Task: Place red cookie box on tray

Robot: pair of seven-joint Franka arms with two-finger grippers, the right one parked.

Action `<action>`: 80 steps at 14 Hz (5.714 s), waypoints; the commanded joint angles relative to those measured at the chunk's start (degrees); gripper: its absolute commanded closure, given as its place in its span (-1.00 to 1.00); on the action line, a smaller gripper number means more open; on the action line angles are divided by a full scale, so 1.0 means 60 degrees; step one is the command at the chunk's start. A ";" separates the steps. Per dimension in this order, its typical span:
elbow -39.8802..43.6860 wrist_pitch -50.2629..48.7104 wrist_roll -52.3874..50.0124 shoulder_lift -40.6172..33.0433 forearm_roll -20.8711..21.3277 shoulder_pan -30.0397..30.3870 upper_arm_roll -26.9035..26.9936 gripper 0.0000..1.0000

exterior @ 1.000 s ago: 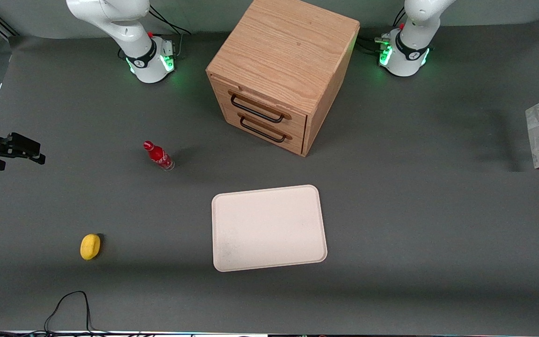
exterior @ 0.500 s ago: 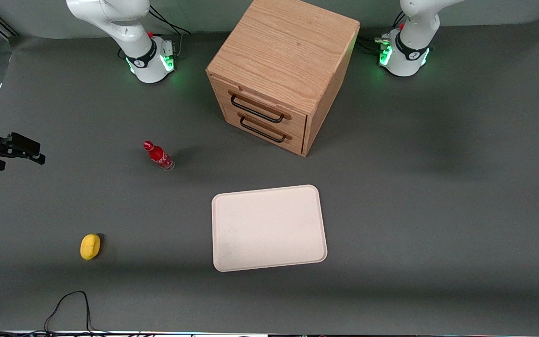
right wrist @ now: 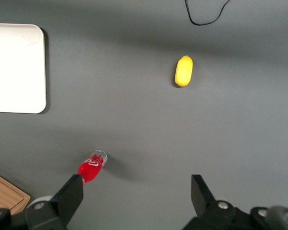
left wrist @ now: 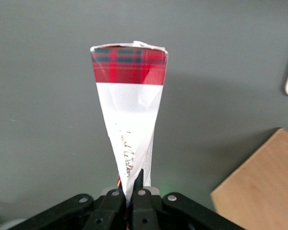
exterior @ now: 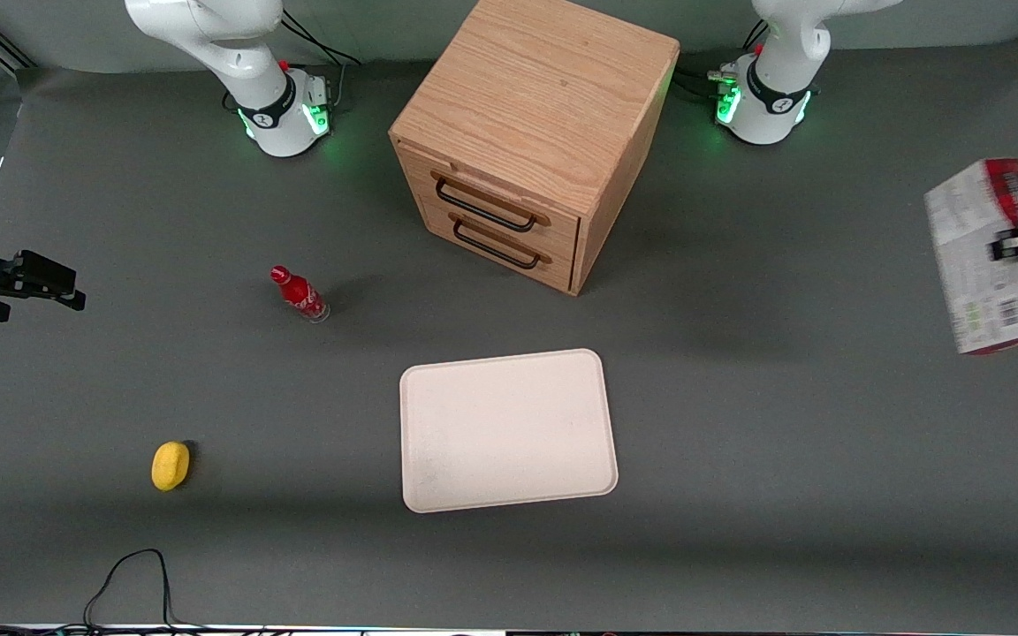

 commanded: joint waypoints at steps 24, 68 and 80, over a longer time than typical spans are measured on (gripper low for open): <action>0.1753 0.6636 -0.6418 0.6215 0.0412 -0.4531 -0.1353 1.00; 0.0757 0.2625 -0.0091 0.1296 0.1014 0.0258 -0.1192 -1.00; -0.2737 0.2664 0.1316 -0.1455 0.0825 0.0029 0.0194 -1.00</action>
